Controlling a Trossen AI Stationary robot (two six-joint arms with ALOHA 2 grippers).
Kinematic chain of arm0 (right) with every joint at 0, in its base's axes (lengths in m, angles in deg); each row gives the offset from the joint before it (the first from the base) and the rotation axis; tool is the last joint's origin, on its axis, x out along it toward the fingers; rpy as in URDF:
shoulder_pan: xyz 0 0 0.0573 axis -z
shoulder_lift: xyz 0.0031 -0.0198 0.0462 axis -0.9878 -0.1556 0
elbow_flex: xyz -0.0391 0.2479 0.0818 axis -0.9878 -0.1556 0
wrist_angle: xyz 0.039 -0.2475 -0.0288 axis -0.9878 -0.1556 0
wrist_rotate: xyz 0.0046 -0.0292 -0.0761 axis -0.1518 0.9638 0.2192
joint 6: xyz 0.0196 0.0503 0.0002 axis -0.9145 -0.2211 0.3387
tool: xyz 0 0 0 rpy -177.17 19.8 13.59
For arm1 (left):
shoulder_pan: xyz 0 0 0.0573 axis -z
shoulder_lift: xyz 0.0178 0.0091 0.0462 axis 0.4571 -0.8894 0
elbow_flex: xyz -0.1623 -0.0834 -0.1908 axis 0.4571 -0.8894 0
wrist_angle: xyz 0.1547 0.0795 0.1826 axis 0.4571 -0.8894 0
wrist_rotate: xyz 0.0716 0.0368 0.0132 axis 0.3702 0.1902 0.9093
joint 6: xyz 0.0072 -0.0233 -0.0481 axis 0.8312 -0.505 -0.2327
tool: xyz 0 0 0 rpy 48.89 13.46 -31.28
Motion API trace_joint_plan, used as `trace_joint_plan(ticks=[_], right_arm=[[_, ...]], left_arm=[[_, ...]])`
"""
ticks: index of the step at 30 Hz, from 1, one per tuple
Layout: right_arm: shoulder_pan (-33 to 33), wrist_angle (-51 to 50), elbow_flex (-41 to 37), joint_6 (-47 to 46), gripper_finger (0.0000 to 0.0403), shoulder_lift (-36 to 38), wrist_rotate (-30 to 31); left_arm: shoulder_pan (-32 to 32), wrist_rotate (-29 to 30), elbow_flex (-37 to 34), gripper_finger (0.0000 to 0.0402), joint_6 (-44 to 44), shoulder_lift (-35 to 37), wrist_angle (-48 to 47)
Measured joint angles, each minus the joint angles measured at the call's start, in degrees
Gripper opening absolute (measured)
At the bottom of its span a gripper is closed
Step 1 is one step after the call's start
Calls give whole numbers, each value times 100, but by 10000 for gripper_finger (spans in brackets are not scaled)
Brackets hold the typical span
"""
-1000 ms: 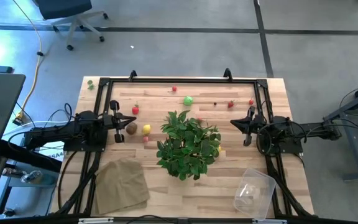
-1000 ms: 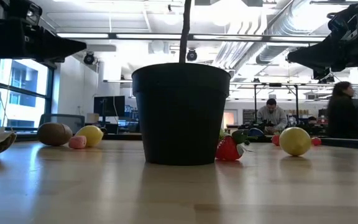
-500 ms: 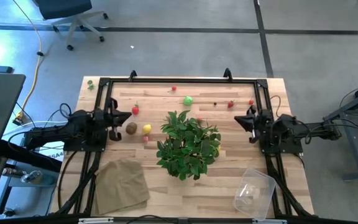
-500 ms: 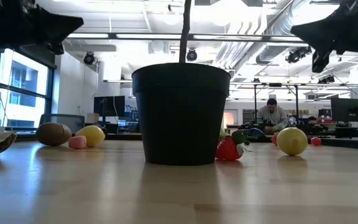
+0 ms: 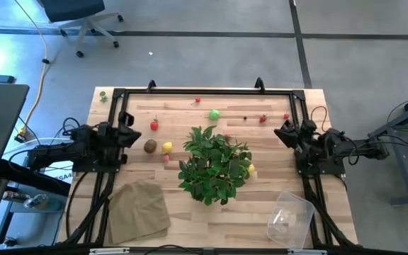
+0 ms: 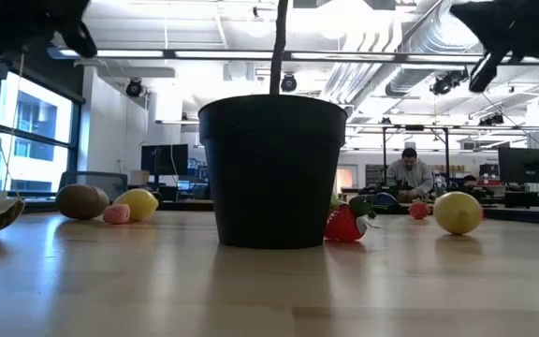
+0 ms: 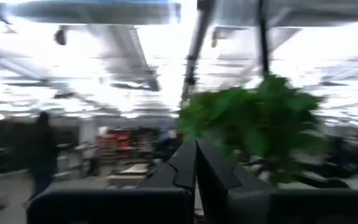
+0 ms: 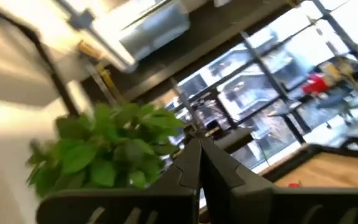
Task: Pick and placing Produce into tupperware
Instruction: Move the plant from the center of the table to the top right of the table
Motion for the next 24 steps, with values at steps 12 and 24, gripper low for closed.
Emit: trace_joint_plan(ticks=[12, 24], right_arm=[[2, -4108, 2520, 465, 0, -317, 240], [0, -6489, 3858, -308, 0, -1728, -277]], left_arm=[[-2, 49, 1573, 3, 956, -142, -3412], [6, -568, 2507, 3, 1000, -1969, -4764]])
